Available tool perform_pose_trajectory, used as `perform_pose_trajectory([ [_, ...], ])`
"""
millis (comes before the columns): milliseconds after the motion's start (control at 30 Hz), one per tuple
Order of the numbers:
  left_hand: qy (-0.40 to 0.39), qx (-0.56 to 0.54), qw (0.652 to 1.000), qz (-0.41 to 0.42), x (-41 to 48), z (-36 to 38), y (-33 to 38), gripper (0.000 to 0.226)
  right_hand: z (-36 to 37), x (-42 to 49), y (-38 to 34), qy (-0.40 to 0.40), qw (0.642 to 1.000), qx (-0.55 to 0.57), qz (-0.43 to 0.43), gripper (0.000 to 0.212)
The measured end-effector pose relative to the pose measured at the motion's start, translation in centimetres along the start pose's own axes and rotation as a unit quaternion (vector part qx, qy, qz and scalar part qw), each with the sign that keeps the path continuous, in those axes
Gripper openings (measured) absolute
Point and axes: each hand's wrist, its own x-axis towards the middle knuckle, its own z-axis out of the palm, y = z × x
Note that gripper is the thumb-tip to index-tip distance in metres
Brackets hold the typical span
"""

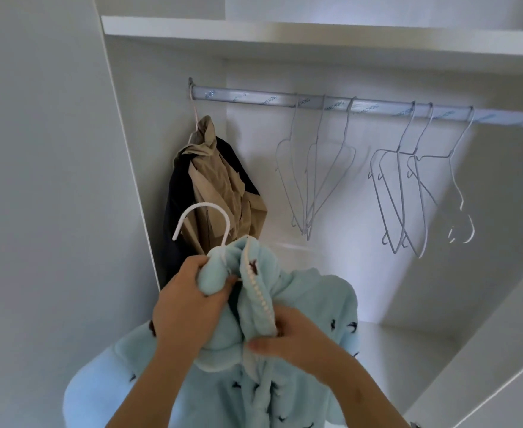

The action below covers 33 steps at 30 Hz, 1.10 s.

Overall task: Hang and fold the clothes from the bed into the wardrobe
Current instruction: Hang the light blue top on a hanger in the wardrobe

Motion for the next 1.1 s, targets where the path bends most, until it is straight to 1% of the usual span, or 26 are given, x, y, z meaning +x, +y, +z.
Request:
perform_pose_trajectory([
  [33, 0.001, -0.002, 1.0, 0.003, 0.2, -0.3, -0.2, 0.03, -0.6, -0.3, 0.3, -0.03, 1.0, 0.005, 0.006, 0.025],
  [67, 0.0, -0.005, 1.0, 0.01, 0.3, -0.7, -0.4, 0.031, -1.3, -0.6, 0.6, -0.045, 0.998, 0.044, 0.009, 0.025],
  [100, 0.0, -0.009, 1.0, 0.019, 0.5, -1.1, -0.5, 0.031, -1.8, -0.9, 0.7, -0.023, 0.993, 0.119, 0.01, 0.022],
  [133, 0.002, -0.015, 0.999, 0.029, 0.6, -1.5, -0.5, 0.031, -2.3, -1.0, 0.9, 0.043, 0.979, 0.2, 0.002, 0.016],
  [167, 0.005, -0.021, 0.999, 0.037, 0.7, -1.9, -0.5, 0.03, -2.8, -1.0, 1.3, 0.147, 0.955, 0.256, -0.017, 0.009],
  [200, 0.007, -0.024, 0.999, 0.046, 0.7, -2.2, -0.4, 0.029, -3.3, -0.9, 1.6, 0.264, 0.931, 0.25, -0.042, 0.011],
  [233, 0.005, -0.025, 0.998, 0.056, 0.7, -2.4, -0.2, 0.03, -3.5, -0.6, 1.9, 0.369, 0.909, 0.18, -0.068, 0.016],
  [267, -0.001, -0.021, 0.997, 0.068, 0.6, -2.5, 0.0, 0.031, -3.6, -0.5, 1.9, 0.431, 0.895, 0.069, -0.09, 0.016],
  [300, -0.013, -0.014, 0.997, 0.081, 0.4, -2.5, 0.2, 0.033, -3.5, -0.3, 1.6, 0.439, 0.89, -0.06, -0.105, 0.023],
  [333, -0.026, -0.006, 0.995, 0.093, 0.2, -2.5, 0.4, 0.034, -3.3, -0.2, 1.4, 0.394, 0.897, -0.166, -0.109, 0.039],
  [367, -0.04, 0.002, 0.994, 0.1, 0.0, -2.4, 0.5, 0.034, -3.2, -0.1, 1.3, 0.319, 0.915, -0.227, -0.098, 0.053],
  [400, -0.052, 0.009, 0.993, 0.103, -0.2, -2.2, 0.5, 0.034, -3.0, 0.0, 1.1, 0.238, 0.934, -0.258, -0.069, 0.057],
  [433, -0.063, 0.016, 0.992, 0.104, -0.4, -2.1, 0.4, 0.034, -2.8, 0.0, 0.8, 0.168, 0.951, -0.258, -0.04, 0.054],
  [467, -0.073, 0.025, 0.991, 0.105, -0.5, -2.0, 0.4, 0.035, -2.5, 0.0, 0.7, 0.124, 0.962, -0.241, -0.018, 0.048],
  [500, -0.085, 0.032, 0.99, 0.106, -0.6, -1.8, 0.4, 0.036, -2.1, 0.1, 0.6, 0.109, 0.967, -0.229, -0.009, 0.042],
  [567, -0.116, 0.036, 0.987, 0.107, -0.7, -1.7, 0.2, 0.036, -1.1, 0.4, 0.4, 0.121, 0.968, -0.218, -0.023, 0.036],
  [667, -0.138, 0.025, 0.985, 0.098, -0.4, -2.0, -0.5, 0.037, 0.2, 0.8, 0.5, 0.15, 0.975, -0.158, -0.047, 0.038],
  [767, -0.151, -0.043, 0.986, 0.063, 0.1, -2.9, -0.9, 0.04, 0.3, 1.1, 0.6, 0.178, 0.973, -0.133, -0.058, 0.032],
  [833, -0.123, -0.085, 0.988, 0.031, 0.7, -4.3, -0.9, 0.043, 0.0, 1.1, 0.6, 0.185, 0.972, -0.131, -0.06, 0.029],
  [867, -0.092, -0.09, 0.992, 0.016, 1.1, -5.0, -1.0, 0.041, -0.2, 1.2, 0.7, 0.188, 0.972, -0.13, -0.06, 0.028],
  [900, -0.05, -0.062, 0.997, 0.01, 1.5, -5.6, -1.0, 0.04, -0.3, 1.2, 0.6, 0.187, 0.972, -0.127, -0.06, 0.027],
  [933, -0.006, -0.004, 1.0, 0.015, 1.7, -5.9, -0.8, 0.04, -0.3, 1.3, 0.6, 0.185, 0.973, -0.126, -0.06, 0.027],
  [1000, 0.04, 0.085, 0.995, 0.04, 1.4, -5.7, 0.1, 0.039, 0.0, 1.5, 0.5, 0.181, 0.972, -0.138, -0.053, 0.027],
  [1033, 0.03, 0.085, 0.995, 0.047, 0.9, -5.2, 0.6, 0.038, 0.2, 1.7, 0.5, 0.189, 0.97, -0.148, -0.049, 0.027],
  [1067, -0.012, 0.055, 0.997, 0.045, 0.3, -4.7, 0.9, 0.037, 0.3, 1.8, 0.6, 0.205, 0.965, -0.153, -0.048, 0.027],
  [1100, -0.088, -0.004, 0.996, 0.031, -0.3, -4.3, 1.1, 0.036, 0.2, 1.8, 0.7, 0.226, 0.961, -0.151, -0.046, 0.028],
])
